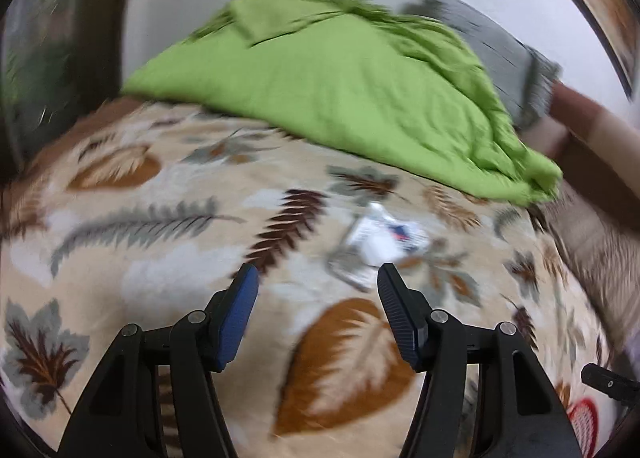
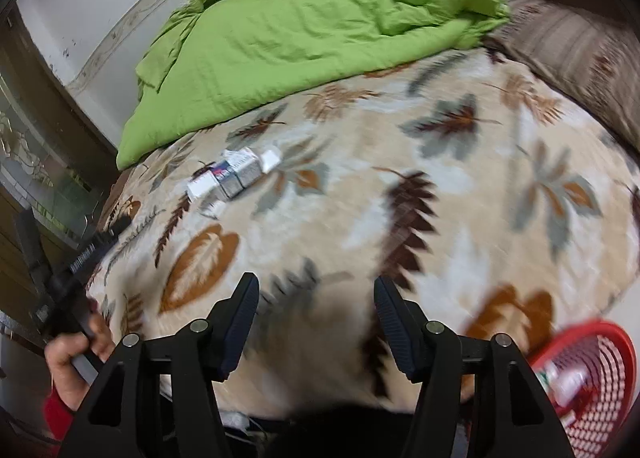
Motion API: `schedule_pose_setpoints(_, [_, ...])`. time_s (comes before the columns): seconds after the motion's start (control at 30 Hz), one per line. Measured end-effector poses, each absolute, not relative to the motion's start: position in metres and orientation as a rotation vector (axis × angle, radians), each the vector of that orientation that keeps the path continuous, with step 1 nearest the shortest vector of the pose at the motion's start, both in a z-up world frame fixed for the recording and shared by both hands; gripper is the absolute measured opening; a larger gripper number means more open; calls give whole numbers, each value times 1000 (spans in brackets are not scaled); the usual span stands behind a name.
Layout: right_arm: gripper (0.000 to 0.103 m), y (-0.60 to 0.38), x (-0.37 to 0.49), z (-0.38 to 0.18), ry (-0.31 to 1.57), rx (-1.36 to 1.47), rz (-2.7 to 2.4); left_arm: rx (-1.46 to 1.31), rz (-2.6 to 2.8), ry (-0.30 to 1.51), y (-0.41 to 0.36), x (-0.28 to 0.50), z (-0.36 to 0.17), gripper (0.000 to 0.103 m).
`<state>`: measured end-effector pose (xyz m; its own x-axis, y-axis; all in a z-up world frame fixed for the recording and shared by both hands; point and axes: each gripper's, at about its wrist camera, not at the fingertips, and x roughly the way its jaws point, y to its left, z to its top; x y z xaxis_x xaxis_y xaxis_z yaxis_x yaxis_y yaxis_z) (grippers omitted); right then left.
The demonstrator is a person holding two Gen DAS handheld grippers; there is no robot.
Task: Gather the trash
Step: 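Return both open tools to the white boxes on the bed, then grasp the white medicine box with the right tool while the left tool approaches the flat white box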
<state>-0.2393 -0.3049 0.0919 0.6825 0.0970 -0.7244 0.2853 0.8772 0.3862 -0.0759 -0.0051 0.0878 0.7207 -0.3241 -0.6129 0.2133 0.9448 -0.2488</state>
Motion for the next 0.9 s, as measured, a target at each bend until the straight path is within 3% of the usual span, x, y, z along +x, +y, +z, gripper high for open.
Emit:
schedule_pose_setpoints(0.07, [74,-295,-210,94,829,481,-108,-167,-256,729,6,-67,74,61])
schedule_pose_setpoints(0.53, [75,-244,16,73,1005,580,-220,-210,-159,791,48,-44,53,61])
schedule_pose_setpoints(0.73, [75,-246,45,44,1070,648,-289,-240,-162,804,54,-35,50,61])
schedule_pose_setpoints(0.77, [73,-247,43,40,1077,658,-291,-243,-162,804,54,-34,50,61])
schedule_pose_setpoints(0.83, [55,-249,37,32,1092,672,-277,-247,-168,803,52,-33,50,61])
schedule_pose_setpoints(0.9, [44,-253,27,30,1087,671,-262,-238,-175,802,47,-32,50,61])
